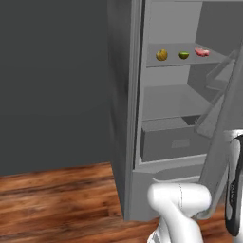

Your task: Open the fridge, remove the kiwi, squash, and steak, and place them on any counter.

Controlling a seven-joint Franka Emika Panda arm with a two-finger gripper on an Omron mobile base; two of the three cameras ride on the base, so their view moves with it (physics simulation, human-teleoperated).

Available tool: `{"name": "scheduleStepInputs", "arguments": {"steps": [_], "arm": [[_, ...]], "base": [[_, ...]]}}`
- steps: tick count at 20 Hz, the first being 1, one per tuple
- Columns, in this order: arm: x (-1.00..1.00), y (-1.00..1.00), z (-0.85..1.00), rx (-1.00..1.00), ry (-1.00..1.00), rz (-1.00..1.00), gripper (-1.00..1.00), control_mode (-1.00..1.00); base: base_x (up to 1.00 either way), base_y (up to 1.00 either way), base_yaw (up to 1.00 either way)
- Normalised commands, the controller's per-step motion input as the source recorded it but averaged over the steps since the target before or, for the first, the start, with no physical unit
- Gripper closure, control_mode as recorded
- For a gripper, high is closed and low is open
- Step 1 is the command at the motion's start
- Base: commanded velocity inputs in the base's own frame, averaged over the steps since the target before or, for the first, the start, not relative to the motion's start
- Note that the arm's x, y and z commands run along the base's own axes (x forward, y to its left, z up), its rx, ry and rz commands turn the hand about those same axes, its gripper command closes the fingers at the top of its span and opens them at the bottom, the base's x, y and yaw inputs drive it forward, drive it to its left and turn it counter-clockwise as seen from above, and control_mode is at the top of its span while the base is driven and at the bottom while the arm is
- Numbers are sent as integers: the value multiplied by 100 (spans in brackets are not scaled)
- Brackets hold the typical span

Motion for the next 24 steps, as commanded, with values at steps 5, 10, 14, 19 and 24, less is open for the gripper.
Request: {"name": "scheduleStepInputs", "arguments": {"steps": [5, 10, 14, 19, 24], "arm": [[-100, 3, 21, -1, -15, -1, 100, -100], [-97, 49, 36, -10, 9, -14, 100, -100], [3, 96, 29, -23, 43, -21, 100, -100], [87, 84, 14, -19, 62, -23, 100, -100], [100, 1, 0, -19, 32, -24, 100, -100]], "base": [[0, 0, 0], [0, 0, 0], [0, 0, 0], [0, 0, 0], [0, 0, 0]]}}
